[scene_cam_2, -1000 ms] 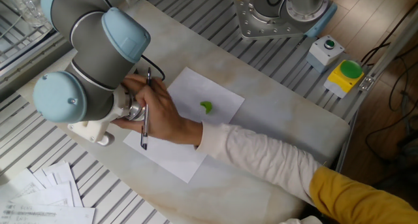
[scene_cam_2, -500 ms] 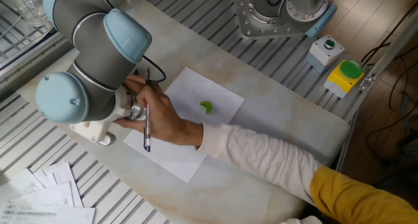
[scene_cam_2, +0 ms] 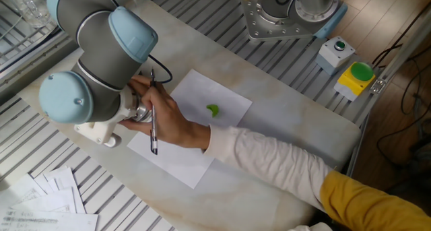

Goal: Use the correction tape on paper

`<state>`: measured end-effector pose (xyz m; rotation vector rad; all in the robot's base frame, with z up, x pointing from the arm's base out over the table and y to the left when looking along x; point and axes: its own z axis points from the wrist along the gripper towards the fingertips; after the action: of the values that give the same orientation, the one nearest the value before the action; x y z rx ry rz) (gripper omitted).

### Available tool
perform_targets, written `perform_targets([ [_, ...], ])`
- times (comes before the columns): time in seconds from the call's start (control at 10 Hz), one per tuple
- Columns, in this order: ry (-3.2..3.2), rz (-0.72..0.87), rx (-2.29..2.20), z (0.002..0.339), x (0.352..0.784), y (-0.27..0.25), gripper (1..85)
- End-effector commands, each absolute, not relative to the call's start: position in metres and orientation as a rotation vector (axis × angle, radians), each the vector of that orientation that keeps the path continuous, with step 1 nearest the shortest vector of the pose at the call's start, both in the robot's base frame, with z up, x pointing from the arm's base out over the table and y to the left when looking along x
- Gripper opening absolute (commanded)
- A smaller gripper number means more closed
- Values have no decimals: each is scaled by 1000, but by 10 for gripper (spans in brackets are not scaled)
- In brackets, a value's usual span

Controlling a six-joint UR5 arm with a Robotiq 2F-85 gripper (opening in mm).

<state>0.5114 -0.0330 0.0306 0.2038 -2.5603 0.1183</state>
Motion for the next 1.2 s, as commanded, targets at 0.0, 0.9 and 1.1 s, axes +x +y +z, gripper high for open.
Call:
perform_targets([
  [0.0, -2557, 94, 199, 34, 507, -29, 10],
  [0.9, -2628, 95, 213, 35, 527, -26, 10],
  [1.1, -2696, 81, 243, 39, 554, -16, 10],
])
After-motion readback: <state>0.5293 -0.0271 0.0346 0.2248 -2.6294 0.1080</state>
